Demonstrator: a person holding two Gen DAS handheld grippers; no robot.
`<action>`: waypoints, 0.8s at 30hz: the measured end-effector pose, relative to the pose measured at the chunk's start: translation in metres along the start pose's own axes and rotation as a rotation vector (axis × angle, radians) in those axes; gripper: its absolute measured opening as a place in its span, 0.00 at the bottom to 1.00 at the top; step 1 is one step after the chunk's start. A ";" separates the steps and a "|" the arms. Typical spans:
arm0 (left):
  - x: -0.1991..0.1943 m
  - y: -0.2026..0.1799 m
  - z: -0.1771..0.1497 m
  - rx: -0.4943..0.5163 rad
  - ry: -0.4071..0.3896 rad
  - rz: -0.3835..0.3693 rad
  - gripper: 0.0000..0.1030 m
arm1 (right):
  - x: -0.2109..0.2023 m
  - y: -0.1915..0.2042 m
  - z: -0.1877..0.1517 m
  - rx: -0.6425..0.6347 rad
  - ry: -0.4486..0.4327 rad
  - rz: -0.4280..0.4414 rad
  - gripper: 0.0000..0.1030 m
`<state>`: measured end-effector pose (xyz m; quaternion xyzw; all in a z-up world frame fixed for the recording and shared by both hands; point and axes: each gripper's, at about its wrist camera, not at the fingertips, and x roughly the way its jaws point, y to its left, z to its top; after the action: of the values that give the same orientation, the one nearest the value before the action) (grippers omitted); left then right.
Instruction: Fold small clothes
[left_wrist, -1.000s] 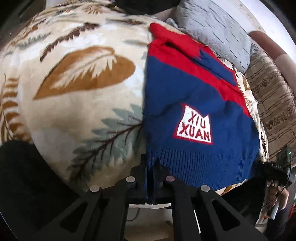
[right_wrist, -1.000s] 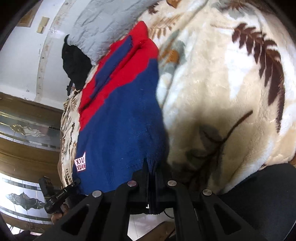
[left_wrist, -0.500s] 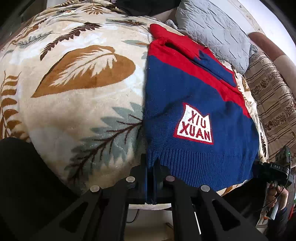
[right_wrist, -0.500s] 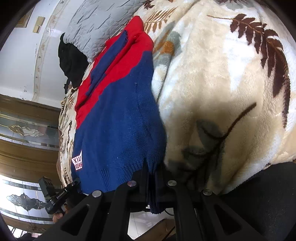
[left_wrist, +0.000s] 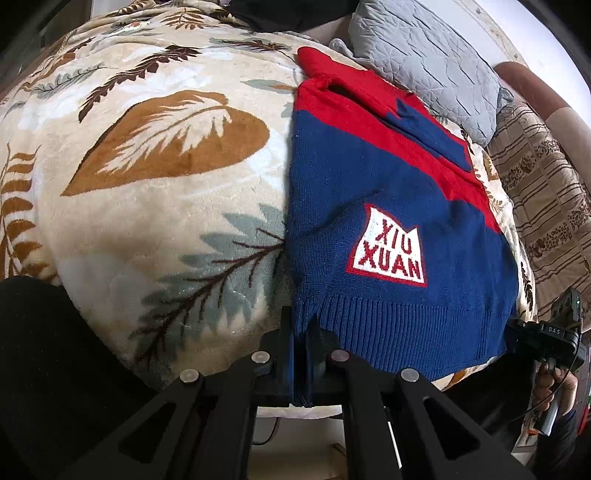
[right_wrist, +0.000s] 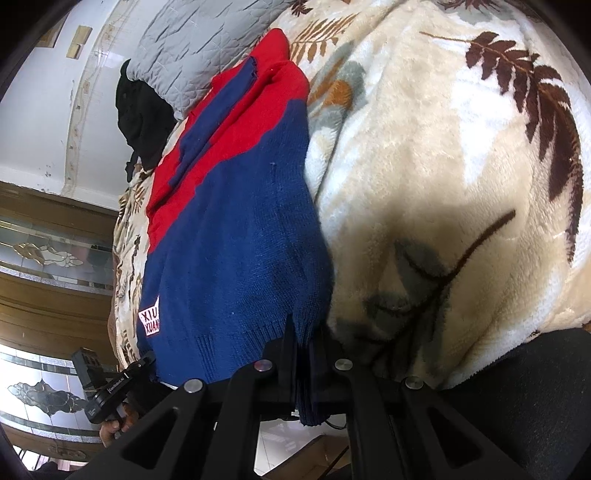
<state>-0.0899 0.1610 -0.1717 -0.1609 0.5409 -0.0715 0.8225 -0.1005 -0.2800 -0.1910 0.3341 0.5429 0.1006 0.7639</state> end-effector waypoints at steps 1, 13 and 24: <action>0.000 0.000 0.000 0.001 0.000 -0.001 0.04 | 0.000 0.000 0.000 0.001 -0.001 0.003 0.05; 0.001 0.005 -0.001 0.001 -0.007 -0.020 0.04 | 0.001 0.003 0.000 -0.017 0.000 -0.018 0.05; 0.001 -0.002 -0.002 0.016 -0.007 0.005 0.05 | 0.000 0.003 0.001 -0.036 0.003 -0.018 0.05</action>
<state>-0.0911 0.1588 -0.1722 -0.1534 0.5380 -0.0731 0.8257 -0.0991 -0.2781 -0.1892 0.3150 0.5451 0.1038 0.7699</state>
